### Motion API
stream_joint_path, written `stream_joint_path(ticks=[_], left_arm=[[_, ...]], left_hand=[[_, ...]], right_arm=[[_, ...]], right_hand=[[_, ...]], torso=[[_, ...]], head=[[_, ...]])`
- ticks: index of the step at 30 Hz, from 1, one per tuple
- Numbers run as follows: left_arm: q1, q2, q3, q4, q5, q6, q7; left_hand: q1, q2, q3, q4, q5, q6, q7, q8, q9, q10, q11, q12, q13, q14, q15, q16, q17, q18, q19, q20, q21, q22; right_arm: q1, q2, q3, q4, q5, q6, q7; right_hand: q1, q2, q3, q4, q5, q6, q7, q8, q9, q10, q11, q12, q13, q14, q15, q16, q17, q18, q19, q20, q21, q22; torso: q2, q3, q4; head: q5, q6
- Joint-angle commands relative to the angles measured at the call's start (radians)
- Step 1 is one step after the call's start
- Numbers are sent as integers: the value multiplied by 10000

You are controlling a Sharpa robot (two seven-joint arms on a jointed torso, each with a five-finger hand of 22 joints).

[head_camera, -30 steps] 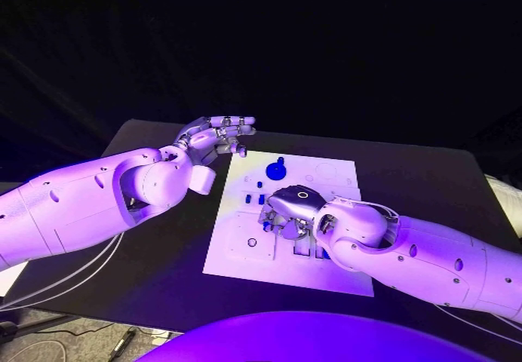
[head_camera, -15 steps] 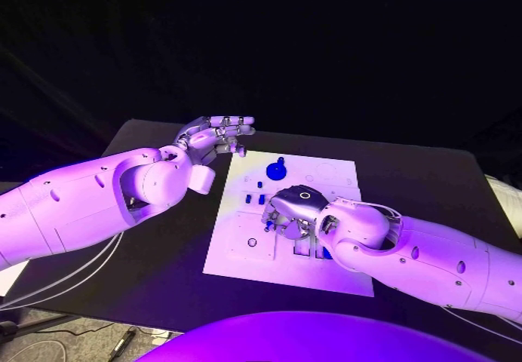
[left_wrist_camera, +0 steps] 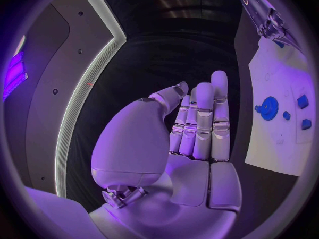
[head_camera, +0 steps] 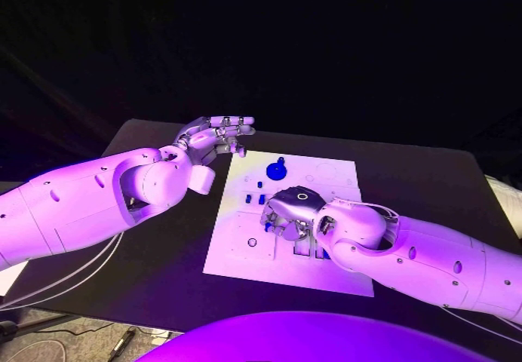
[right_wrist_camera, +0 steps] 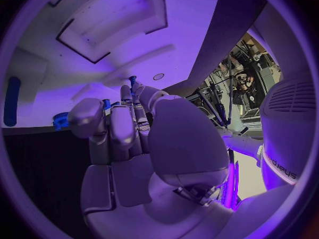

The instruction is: Assemble the parts on the task board

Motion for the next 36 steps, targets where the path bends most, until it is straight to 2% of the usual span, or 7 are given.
stream_joint_path(ticks=[1, 13, 17, 21, 23, 30, 36], left_arm=[[3, 8, 5, 25, -18, 108, 50], [3, -8, 4, 30, -18, 126, 25], [3, -1, 4, 28, -18, 129, 23], [3, 4, 4, 26, -18, 129, 15], [3, 6, 4, 25, -18, 131, 7], [3, 16, 3, 7, -18, 144, -14], [3, 10, 0, -5, -18, 154, -23]], left_hand=[[61, 63, -59, 19, 53, -41, 20, -12, -5, -78, -12, 13, -8, -57, -22, -42, -15, 94, -92, -6, -69, -15], [61, 63, -59, 19, 53, -41, 20, -12, -5, -78, -12, 13, -8, -57, -22, -42, -15, 94, -92, -6, -69, -15], [61, 63, -59, 19, 53, -41, 20, -12, -5, -78, -12, 13, -8, -57, -22, -42, -15, 94, -92, -6, -69, -15], [61, 63, -59, 19, 53, -41, 20, -12, -5, -78, -12, 13, -8, -57, -22, -42, -15, 94, -92, -6, -69, -15], [61, 63, -59, 19, 53, -41, 20, -12, -5, -78, -12, 13, -8, -57, -22, -42, -15, 94, -92, -6, -69, -15], [61, 63, -59, 19, 53, -41, 20, -12, -5, -78, -12, 13, -8, -57, -22, -42, -15, 94, -92, -6, -69, -15], [61, 63, -59, 19, 53, -41, 20, -12, -5, -78, -12, 13, -8, -57, -22, -42, -15, 94, -92, -6, -69, -15]], right_arm=[[-32, 4, -3, -2, -44, 466, -10], [-54, 39, -4, -22, -187, 497, -214], [-55, 107, -14, -95, -266, 431, -419], [-55, 142, -24, -164, -244, 294, -598], [-55, 146, -27, -183, -232, 217, -645], [-55, 58, -31, -85, -209, -179, -663], [-55, -410, 10, 352, -174, -957, -652]], right_hand=[[-40, 63, 13, -75, 33, 11, 82, 29, 12, 22, 62, 68, 11, 502, 86, 40, 17, 23, 19, 55, 45, 3], [-144, -8, -50, -71, 30, -36, 114, -10, 5, -25, 96, 51, -12, 486, 113, 32, -17, 31, 3, 77, 27, -32], [-577, -359, -293, 83, 48, -713, 326, -129, -159, -1018, 352, 29, -78, 393, 365, -154, -278, 81, -163, 233, -222, -398], [-695, -526, -568, 107, 9, -1506, 383, -124, -297, -1901, 481, 57, -64, 360, 429, -135, -331, 153, -307, 343, -442, -699], [-674, -537, -709, 89, 6, -1710, 451, -115, -288, -2189, 538, 82, -53, 341, 462, -135, -370, 167, -353, 382, -508, -786], [-608, -499, -876, 63, 29, -1852, 431, -101, -273, -2445, 561, 123, -42, 317, 482, -138, -427, 181, -382, 409, -551, -846], [-539, -379, -950, 72, 147, -1605, 425, -28, -221, -2209, 525, 362, -8, 289, 453, -167, -526, 175, -334, 410, -503, -795]], torso=[[1, -2, 4], [3, 0, -4], [0, 5, -9], [4, 10, -4], [4, 12, -5], [-6, 11, -14], [-5, 8, -22]], head=[[16, 2], [-15, 2], [-34, 2], [-44, 2], [-28, 2], [-70, 2], [-152, 2]])
